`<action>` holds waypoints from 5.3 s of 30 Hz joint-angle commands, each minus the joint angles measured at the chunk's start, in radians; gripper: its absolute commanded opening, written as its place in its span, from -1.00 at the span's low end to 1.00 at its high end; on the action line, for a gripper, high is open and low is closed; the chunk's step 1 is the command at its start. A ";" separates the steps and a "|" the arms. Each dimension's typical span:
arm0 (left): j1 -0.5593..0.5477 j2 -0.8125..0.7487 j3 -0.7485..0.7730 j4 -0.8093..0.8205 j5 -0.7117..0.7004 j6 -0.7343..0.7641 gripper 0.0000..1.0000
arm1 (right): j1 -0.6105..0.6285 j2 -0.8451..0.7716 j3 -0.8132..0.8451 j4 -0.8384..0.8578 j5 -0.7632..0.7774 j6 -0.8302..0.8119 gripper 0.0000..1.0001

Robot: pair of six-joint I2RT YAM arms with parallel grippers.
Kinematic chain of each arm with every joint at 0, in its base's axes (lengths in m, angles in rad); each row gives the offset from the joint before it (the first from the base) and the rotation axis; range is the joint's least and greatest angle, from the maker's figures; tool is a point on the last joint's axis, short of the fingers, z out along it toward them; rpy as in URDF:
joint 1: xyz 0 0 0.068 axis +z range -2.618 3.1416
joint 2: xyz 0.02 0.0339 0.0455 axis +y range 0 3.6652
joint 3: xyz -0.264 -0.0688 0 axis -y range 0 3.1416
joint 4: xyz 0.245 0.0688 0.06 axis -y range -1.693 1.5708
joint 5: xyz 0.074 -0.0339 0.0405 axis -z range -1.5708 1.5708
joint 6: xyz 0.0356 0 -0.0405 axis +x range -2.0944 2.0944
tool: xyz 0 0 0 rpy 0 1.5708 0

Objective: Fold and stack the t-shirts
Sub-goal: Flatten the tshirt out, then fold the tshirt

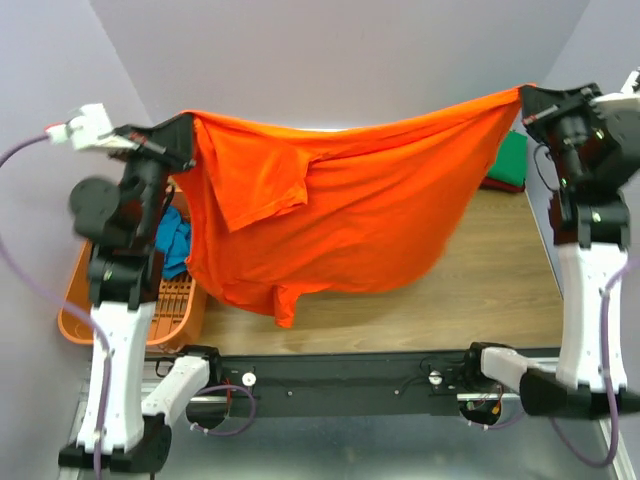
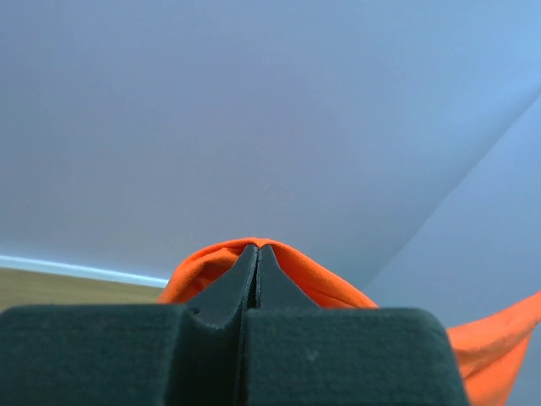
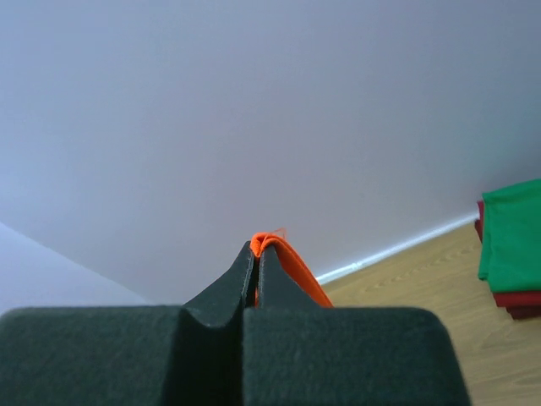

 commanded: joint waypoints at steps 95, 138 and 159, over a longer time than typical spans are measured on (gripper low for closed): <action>-0.661 0.469 -0.771 -0.317 -0.610 -0.728 -0.58 | -0.040 0.356 -0.770 0.201 -0.101 -0.027 -0.86; -0.675 -0.161 -0.795 -0.330 -0.391 -0.434 -1.00 | -0.042 0.063 -0.973 0.063 0.041 -0.030 -0.87; -0.383 0.553 -0.386 -0.045 -0.332 -0.105 -1.00 | -0.042 0.578 -0.517 0.100 -0.053 -0.029 -0.93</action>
